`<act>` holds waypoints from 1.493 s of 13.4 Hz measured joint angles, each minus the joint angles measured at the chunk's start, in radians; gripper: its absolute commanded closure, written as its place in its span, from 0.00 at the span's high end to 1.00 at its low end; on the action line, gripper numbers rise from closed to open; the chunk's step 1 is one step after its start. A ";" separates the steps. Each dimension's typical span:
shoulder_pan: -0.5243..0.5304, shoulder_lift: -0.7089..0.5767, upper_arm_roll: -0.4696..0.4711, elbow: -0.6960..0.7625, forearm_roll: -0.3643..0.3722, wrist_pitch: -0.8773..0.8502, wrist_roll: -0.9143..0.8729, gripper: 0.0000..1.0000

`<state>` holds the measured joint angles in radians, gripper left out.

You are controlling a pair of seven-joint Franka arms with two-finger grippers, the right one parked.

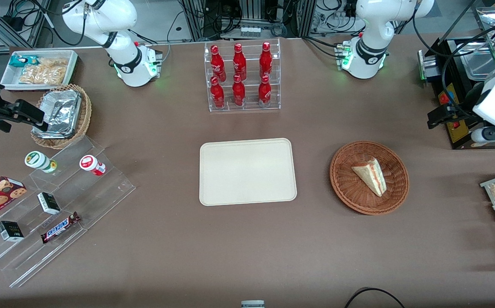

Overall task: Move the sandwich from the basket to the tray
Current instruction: 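Lower the open left gripper over the wrapped sandwich in the basket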

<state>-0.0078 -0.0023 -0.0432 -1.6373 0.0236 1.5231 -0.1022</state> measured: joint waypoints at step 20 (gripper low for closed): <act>-0.026 0.040 -0.011 -0.521 0.005 0.607 -0.058 1.00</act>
<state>-0.0339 0.0378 -0.0541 -2.1585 0.0285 2.1303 -0.1598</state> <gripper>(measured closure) 0.000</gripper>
